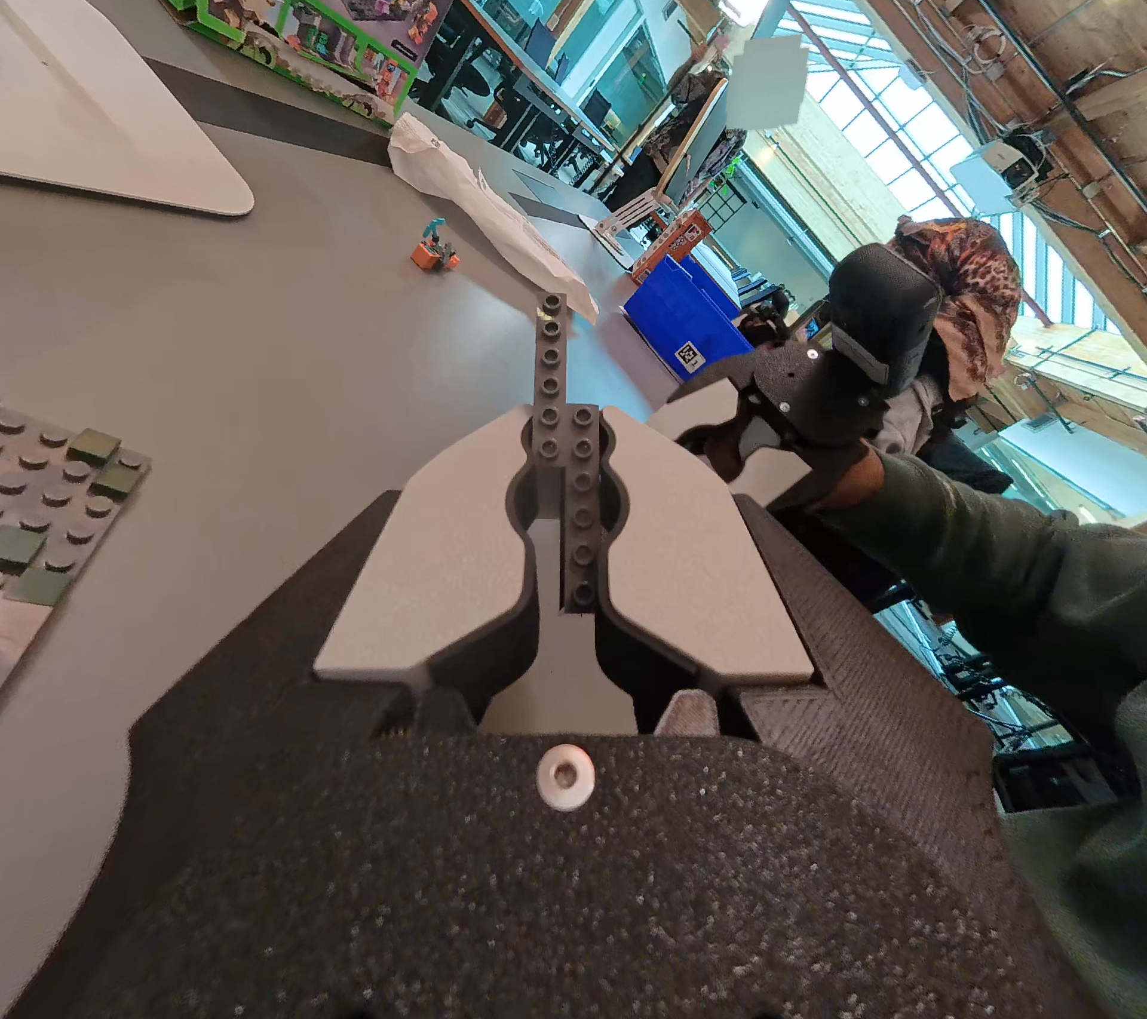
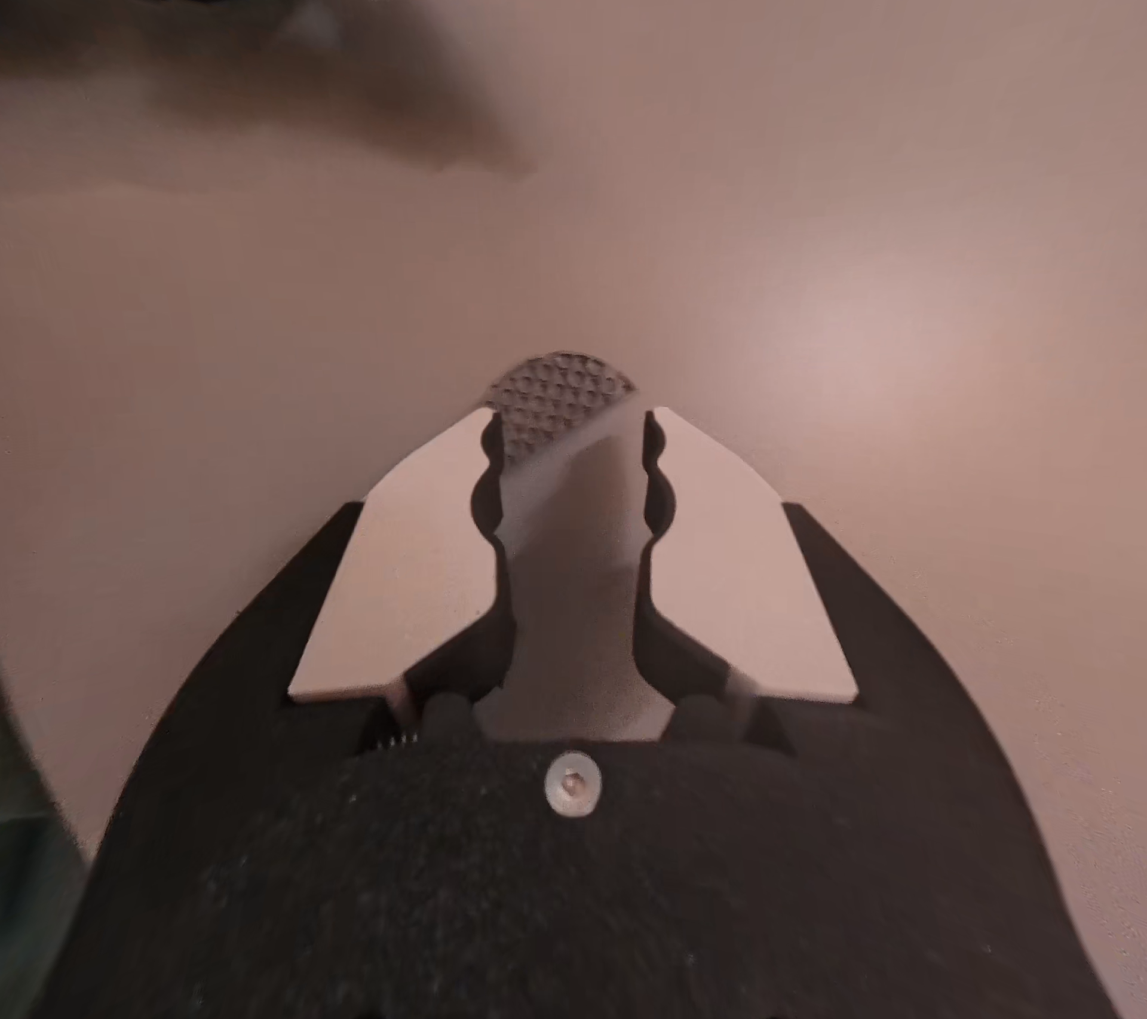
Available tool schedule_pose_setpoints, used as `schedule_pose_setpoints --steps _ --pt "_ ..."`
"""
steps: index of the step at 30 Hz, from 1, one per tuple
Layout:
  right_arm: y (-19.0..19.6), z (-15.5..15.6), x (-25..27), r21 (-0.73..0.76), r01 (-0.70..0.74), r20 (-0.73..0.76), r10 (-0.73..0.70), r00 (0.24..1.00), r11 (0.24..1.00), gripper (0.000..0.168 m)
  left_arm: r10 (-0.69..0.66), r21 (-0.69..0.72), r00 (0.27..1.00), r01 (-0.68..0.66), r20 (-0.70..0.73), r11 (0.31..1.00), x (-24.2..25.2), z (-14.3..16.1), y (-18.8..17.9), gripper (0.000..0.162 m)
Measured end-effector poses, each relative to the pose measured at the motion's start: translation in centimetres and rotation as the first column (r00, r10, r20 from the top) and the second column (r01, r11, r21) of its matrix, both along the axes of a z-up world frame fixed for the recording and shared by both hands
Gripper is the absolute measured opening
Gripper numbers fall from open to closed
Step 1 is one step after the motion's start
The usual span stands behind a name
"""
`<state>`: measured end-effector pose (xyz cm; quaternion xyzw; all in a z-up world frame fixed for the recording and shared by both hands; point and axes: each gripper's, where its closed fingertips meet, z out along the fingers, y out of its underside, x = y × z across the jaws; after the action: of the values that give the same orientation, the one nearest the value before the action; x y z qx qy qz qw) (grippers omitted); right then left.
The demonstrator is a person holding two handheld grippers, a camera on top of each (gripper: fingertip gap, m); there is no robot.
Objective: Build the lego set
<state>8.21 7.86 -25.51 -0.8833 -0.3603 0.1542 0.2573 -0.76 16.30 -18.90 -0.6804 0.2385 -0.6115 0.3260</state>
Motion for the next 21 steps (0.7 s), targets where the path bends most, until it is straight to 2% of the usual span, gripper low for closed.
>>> schedule_pose_setpoints --steps 3,10,21 --pt "-1.3 -0.5 -0.8 -0.029 0.085 0.003 -0.085 0.996 0.996 0.044 -0.004 0.0 1.0 0.004 0.005 1.0 0.0 0.1 -0.1 0.014" --pt "-1.7 -2.2 -1.4 0.018 0.224 0.083 -0.225 0.971 0.974 0.047 -0.017 0.012 1.0 0.016 0.01 1.0 0.2 0.5 -0.5 0.015" --pt "0.3 -2.5 -1.2 0.029 0.227 0.088 -0.229 0.969 0.973 0.042 -0.023 0.019 1.0 0.022 0.004 1.0 0.3 0.4 -0.6 0.014"
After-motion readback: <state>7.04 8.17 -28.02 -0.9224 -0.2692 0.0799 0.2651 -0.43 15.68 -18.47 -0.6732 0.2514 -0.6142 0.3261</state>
